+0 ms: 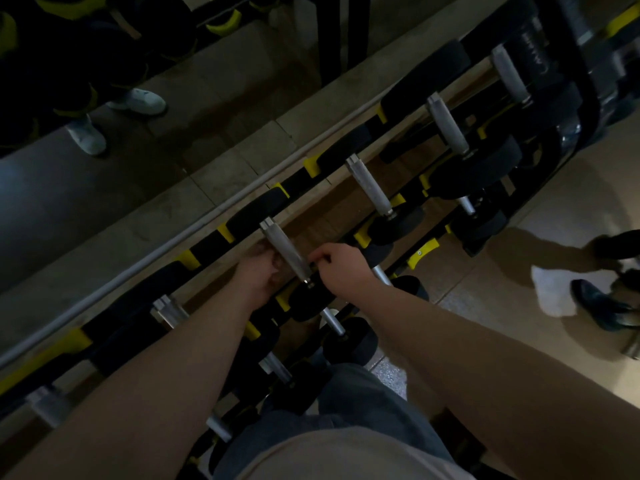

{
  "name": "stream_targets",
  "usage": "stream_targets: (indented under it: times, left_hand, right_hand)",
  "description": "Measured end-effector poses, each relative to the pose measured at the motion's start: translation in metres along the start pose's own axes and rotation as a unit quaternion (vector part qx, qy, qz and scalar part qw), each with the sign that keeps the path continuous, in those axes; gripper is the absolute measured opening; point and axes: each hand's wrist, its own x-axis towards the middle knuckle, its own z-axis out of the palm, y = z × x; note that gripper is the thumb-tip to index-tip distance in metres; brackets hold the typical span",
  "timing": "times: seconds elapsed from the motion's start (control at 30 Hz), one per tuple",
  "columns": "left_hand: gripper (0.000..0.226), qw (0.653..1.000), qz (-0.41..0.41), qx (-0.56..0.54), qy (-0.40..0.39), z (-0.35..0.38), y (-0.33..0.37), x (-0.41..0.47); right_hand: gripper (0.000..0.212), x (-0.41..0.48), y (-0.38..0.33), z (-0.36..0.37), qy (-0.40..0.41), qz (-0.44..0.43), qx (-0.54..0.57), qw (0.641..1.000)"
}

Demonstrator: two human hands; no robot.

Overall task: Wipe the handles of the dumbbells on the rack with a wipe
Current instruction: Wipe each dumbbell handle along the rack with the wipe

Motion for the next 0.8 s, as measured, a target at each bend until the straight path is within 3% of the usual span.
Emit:
stream_targets:
  times: [0.07, 0.13, 0.2, 0.27, 0.4, 0.47, 0.53, 0.63, 0.7, 0.8]
  left_hand:
    - [0.021, 0.985, 0.005, 0.161, -0.062, 0.003, -0.015, -0.007]
    - [0.016, 0.945, 0.015, 0.312, -0.101, 0.006, -0.025, -0.012]
    - [0.019, 0.977, -0.029, 0.189, -0.098, 0.007, -0.025, -0.016]
    - [0.019, 0.997, -0.052, 0.035, -0.048, 0.003, -0.017, -0.011]
    - [0.019, 0.982, -0.022, -0.179, 0.047, -0.004, 0.013, 0.002]
    - [0.022, 0.989, -0.015, -0.141, 0.037, -0.004, 0.008, 0.005]
    - [0.02, 0.999, -0.028, -0.023, -0.005, 0.002, -0.008, -0.003]
    - [0.018, 0.986, -0.044, 0.155, -0.053, 0.012, -0.026, -0.018]
    - [0.014, 0.986, -0.071, 0.142, -0.058, 0.009, -0.028, -0.017]
    - [0.013, 0.999, -0.048, 0.008, -0.021, -0.005, -0.015, -0.003]
  right_hand:
    - [0.036, 0.0, -0.001, 0.002, 0.004, -0.001, -0.002, 1.0]
    - [0.038, 0.0, -0.004, 0.003, 0.004, -0.002, -0.006, 1.0]
    - [0.039, 0.0, -0.005, 0.004, 0.0, -0.002, -0.007, 1.0]
    - [0.04, -0.001, -0.005, 0.002, -0.005, 0.003, -0.005, 1.0]
    - [0.042, -0.002, -0.004, -0.001, -0.007, 0.006, -0.001, 1.0]
    - [0.042, -0.002, -0.004, 0.0, -0.003, 0.005, 0.0, 1.0]
    - [0.04, -0.002, -0.004, 0.002, 0.003, 0.004, -0.003, 1.0]
    - [0.039, -0.001, -0.006, 0.005, 0.005, 0.003, -0.014, 1.0]
    - [0.04, -0.001, -0.007, 0.006, -0.001, 0.001, -0.023, 1.0]
    - [0.044, -0.003, -0.006, 0.003, -0.004, 0.001, -0.018, 1.0]
